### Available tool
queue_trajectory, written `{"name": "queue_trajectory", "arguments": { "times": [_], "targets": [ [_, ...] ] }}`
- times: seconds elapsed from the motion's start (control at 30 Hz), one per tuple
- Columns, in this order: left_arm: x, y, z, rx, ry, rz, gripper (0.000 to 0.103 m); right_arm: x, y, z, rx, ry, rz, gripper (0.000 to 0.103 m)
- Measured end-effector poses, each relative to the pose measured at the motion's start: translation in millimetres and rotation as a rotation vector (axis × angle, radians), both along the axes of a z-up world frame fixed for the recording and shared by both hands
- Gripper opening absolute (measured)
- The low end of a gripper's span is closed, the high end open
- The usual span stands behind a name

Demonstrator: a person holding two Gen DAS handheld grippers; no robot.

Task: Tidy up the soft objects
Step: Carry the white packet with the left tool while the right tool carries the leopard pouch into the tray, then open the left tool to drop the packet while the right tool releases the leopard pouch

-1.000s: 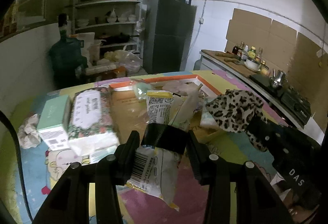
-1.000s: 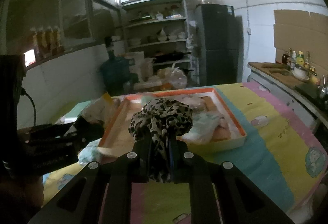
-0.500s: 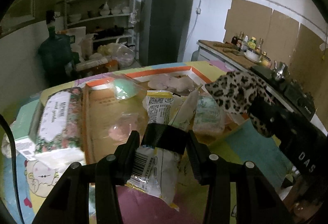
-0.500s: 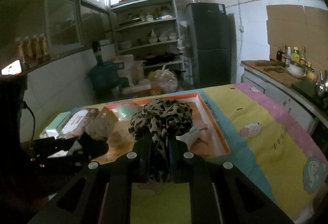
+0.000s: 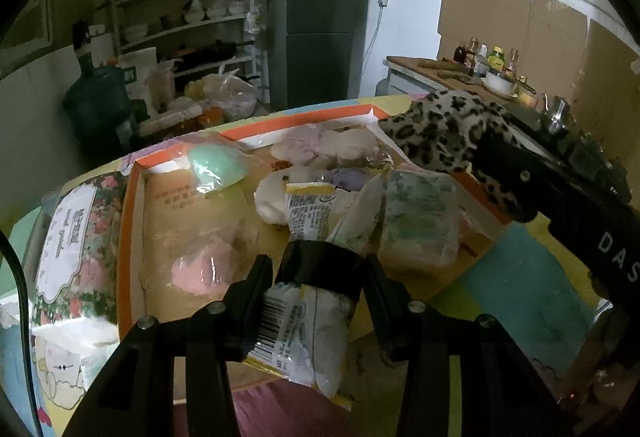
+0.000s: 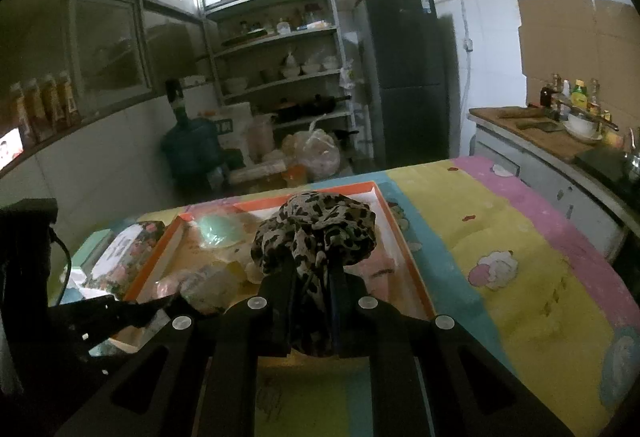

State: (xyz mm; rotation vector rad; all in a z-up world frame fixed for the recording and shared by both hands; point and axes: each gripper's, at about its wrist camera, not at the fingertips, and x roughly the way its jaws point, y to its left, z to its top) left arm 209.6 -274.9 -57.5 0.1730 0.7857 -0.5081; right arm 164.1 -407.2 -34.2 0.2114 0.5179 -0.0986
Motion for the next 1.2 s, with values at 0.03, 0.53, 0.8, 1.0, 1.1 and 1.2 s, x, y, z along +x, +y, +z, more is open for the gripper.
{"name": "queue_trajectory", "arguments": {
  "times": [0.03,0.53,0.8,1.0,1.1,1.2],
  "targets": [
    [1.1,-1.6,-1.1,0.005,-0.001,0.000,0.046,2.7,-0.8,-0.9,0.000,0.003,0.002,0.013],
    [22.3,-7.2,-21.9,0.028,0.036,0.007,0.044,40.6,-3.6,-18.7,0.008,0.060,0.048,0.013],
    [26.0,-3.9,-23.3,0.013,0.045,0.008,0.044,51.3,-1.0,-25.2,0.012,0.085,0.073,0.015],
    [30.7,2.0,-22.6,-0.032,0.079,0.023,0.046,54.0,-5.8,-31.7,0.062,0.100,0.091,0.032],
    [29.5,2.7,-21.7,-0.037,0.079,0.028,0.047,53.4,-7.8,-32.4,0.084,0.099,0.095,0.039],
    [28.6,3.6,-20.0,-0.037,0.070,0.029,0.056,51.6,-8.2,-31.2,0.090,0.092,0.095,0.047]
  ]
}}
